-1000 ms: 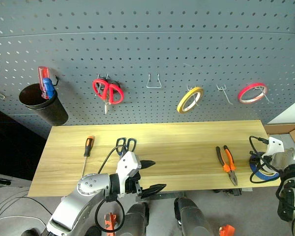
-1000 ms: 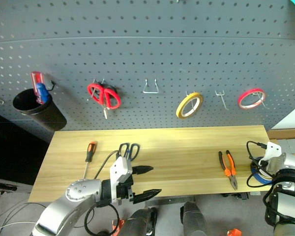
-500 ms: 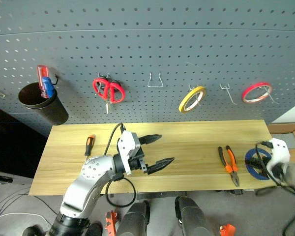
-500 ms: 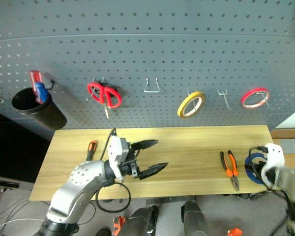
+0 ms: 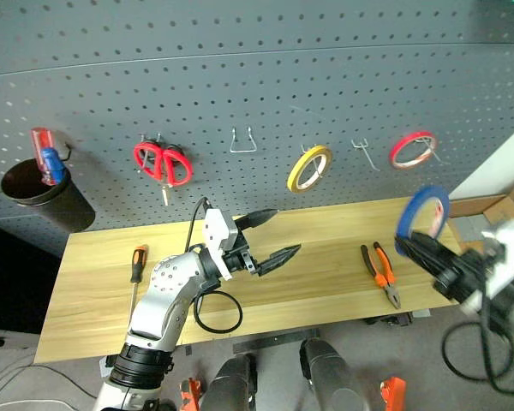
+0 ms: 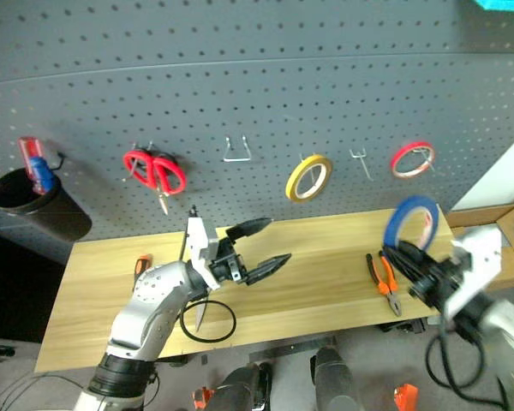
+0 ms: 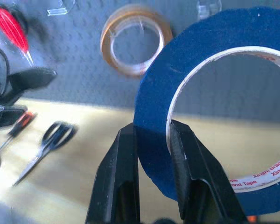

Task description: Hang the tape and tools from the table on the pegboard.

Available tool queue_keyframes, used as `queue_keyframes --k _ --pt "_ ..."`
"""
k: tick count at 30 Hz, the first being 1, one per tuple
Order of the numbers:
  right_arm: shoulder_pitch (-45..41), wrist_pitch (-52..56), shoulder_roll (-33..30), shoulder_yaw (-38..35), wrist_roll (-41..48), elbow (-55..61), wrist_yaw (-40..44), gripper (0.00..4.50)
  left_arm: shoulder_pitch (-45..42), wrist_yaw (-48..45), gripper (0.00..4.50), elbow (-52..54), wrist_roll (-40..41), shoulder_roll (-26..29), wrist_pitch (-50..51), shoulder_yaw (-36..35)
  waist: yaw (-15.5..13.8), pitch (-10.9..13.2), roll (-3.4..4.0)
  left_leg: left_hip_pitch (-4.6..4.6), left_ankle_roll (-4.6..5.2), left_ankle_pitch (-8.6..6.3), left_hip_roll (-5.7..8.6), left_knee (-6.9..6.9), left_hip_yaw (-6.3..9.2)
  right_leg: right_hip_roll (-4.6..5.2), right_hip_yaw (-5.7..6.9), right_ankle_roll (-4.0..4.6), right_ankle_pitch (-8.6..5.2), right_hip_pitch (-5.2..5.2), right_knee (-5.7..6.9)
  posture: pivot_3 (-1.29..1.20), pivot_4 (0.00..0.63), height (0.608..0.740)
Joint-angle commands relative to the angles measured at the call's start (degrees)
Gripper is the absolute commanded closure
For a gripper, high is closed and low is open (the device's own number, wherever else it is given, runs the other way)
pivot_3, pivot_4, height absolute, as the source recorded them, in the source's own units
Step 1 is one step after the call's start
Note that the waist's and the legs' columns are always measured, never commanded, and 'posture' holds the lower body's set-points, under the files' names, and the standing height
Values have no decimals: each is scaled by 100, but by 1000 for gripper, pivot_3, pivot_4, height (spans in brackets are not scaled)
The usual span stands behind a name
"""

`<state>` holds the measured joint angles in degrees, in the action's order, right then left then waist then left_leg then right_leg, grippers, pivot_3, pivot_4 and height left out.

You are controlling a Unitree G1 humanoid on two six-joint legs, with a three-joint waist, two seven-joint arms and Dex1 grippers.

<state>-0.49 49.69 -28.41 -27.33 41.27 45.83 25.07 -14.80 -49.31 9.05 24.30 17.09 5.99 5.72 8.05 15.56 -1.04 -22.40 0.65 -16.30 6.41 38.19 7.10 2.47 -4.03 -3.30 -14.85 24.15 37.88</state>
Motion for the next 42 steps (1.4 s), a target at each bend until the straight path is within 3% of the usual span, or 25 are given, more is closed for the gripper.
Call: queue_keyframes --k 1,10,25,33,34,37,42 --pt "-361 -361 -178 579 -556 -118 -311 4141 -34 54 0 186 -13 -51 -266 -81 -6 -7 -2 -1 -1 2 -2 -1 3 -1 4 1 0 0 0 -288 262 740" --pt "-1200 -1187 -109 1781 -1626 -1250 -479 4141 275 191 0 315 -246 68 -392 -3 0 -11 1 -14 -13 9 -11 -4 -4 -10 -1 5 3 17 -10 -255 237 740" --pt "-2424 -2351 480 2541 -2444 -3517 -222 4141 287 443 0 287 -341 7 -333 48 8 -15 2 -12 -15 11 -15 5 -8 -18 -4 21 16 23 11 -235 234 740" --pt "-2611 -2191 684 2512 -2331 -3785 -86 4142 207 534 0 250 -398 15 -297 69 2 -17 4 -13 -15 11 -15 14 -7 -18 -2 22 17 23 14 -225 234 740" --pt "-2614 -2154 704 2490 -2292 -3774 -76 3409 204 541 0 249 -407 12 -300 72 3 -17 4 -13 -15 11 -16 17 -7 -19 -1 22 17 23 16 -225 234 740" --pt "-2604 -1979 720 2457 -2252 -3671 -104 2571 180 554 0 237 -416 5 -292 73 1 -17 4 -13 -15 11 -15 22 -7 -19 -2 22 18 23 20 -226 236 740" --pt "-2438 -1336 538 2423 -2073 -2842 -151 778 125 503 0 204 -378 52 -227 57 -6 -17 4 -19 -14 11 -15 32 -6 -19 0 21 20 23 20 -229 243 740"
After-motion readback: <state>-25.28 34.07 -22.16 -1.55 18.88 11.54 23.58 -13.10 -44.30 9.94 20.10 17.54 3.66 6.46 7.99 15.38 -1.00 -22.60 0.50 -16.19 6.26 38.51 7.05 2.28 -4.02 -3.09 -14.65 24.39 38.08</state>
